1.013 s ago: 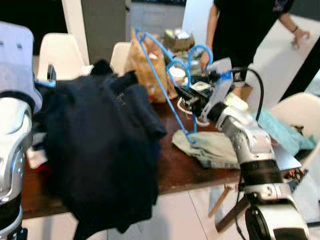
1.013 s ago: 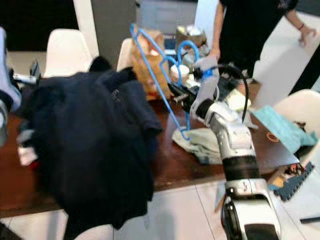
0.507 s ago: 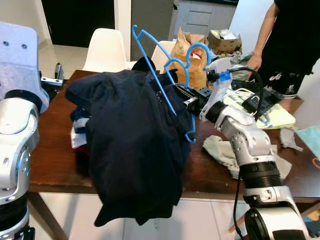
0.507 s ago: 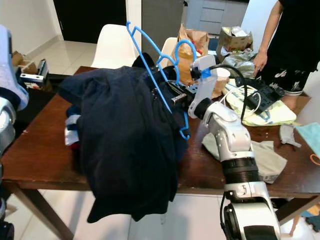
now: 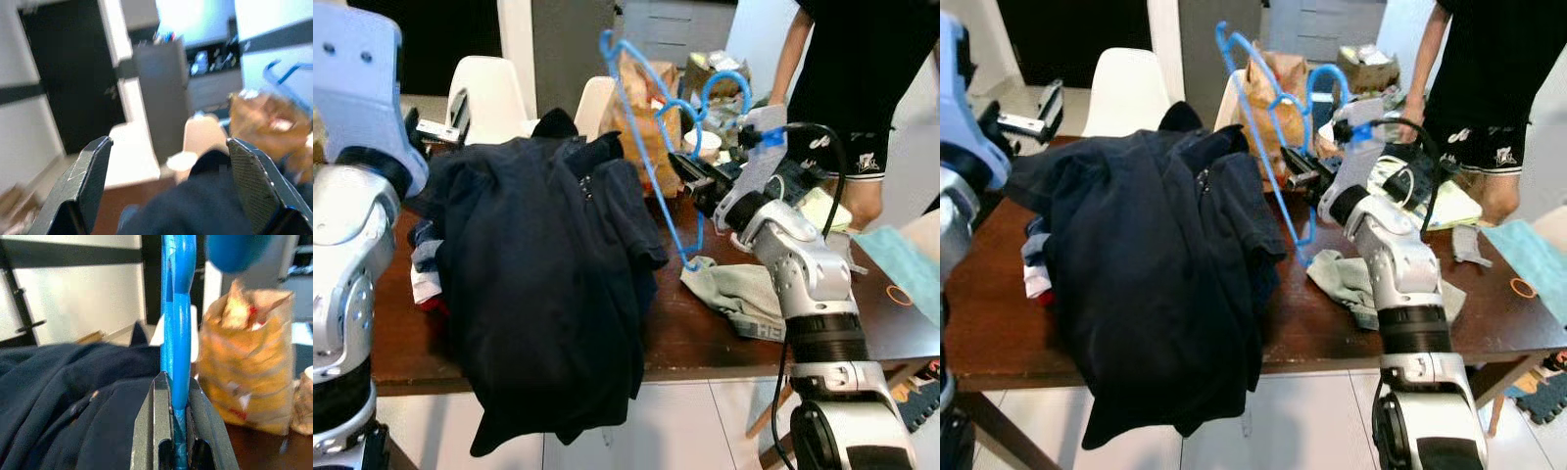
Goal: Hang hanger
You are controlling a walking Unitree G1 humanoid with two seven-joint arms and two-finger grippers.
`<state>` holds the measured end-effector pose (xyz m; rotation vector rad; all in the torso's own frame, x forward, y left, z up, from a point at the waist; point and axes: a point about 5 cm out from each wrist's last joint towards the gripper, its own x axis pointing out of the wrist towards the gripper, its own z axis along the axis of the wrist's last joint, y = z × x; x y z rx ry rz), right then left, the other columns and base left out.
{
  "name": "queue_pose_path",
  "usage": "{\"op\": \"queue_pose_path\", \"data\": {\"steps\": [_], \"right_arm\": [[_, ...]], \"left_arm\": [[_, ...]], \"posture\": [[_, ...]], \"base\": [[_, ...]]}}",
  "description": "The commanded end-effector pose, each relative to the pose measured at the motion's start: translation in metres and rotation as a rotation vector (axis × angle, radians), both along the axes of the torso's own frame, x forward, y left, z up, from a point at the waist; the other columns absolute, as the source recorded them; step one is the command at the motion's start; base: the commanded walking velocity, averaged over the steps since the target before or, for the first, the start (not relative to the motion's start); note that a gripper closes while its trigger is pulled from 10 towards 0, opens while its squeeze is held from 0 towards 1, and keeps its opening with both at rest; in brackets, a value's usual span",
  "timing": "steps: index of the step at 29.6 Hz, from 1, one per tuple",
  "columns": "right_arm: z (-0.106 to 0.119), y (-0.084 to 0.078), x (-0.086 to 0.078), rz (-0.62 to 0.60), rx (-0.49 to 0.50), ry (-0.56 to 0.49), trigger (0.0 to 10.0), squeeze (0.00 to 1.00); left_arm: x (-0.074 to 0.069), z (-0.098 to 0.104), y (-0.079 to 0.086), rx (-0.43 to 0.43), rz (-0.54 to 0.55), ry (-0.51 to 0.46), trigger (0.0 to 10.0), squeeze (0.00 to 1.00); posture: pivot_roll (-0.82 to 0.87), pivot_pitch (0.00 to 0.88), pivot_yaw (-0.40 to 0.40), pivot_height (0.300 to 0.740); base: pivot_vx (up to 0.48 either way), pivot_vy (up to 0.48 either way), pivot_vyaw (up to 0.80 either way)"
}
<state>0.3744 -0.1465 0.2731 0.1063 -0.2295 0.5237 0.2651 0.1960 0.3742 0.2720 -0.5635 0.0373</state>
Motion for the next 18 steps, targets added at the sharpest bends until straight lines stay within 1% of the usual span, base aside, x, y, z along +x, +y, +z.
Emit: {"op": "queue_pose_path", "data": {"steps": [1,3,9,11,12,14,17,18], "right_arm": [[0.004,-0.007,0.002,-0.042,0.01,-0.017,10.0,0.0],[0.003,-0.011,0.003,-0.068,0.002,-0.011,10.0,0.0],[0.002,-0.013,0.003,-0.087,-0.004,-0.004,10.0,0.0],[0.002,-0.013,0.004,-0.099,-0.005,-0.004,10.0,0.0],[0.002,-0.014,0.005,-0.11,-0.002,0.0,10.0,0.0],[0.002,-0.014,0.005,-0.11,-0.002,0.0,10.0,0.0],[0.001,-0.02,0.009,-0.167,-0.006,0.019,10.0,0.0],[0.001,-0.02,0.009,-0.167,-0.006,0.019,10.0,0.0]], "left_arm": [[-0.002,0.003,-0.009,0.008,-0.05,-0.024,10.0,0.0],[-0.002,0.004,-0.009,0.006,-0.048,-0.031,10.0,0.0],[0.0,0.002,-0.005,-0.003,-0.049,-0.027,10.0,0.0],[0.0,0.001,-0.008,0.002,-0.07,-0.021,10.0,0.0],[0.0,0.0,-0.011,0.012,-0.097,-0.015,10.0,0.0],[0.0,0.0,-0.011,0.012,-0.097,-0.015,10.0,0.0],[0.0,-0.007,-0.024,0.021,-0.186,0.01,10.0,0.0],[0.0,-0.007,-0.024,0.021,-0.186,0.01,10.0,0.0]], "posture": [[0.07,0.0,-0.068,0.74],[0.07,0.0,-0.069,0.74],[0.07,0.0,-0.069,0.74],[0.08,0.0,-0.068,0.74],[0.08,0.0,-0.069,0.74],[0.08,0.0,-0.069,0.74],[0.07,0.0,-0.068,0.74],[0.07,0.0,-0.068,0.74]], "base": [[0.48,0.0,0.0],[0.48,0.0,0.0],[0.48,0.0,0.0],[0.48,0.0,0.0],[0.48,0.0,0.0],[0.48,0.0,0.0],[0.434,0.0,-0.75],[0.405,0.0,-0.76]]}}
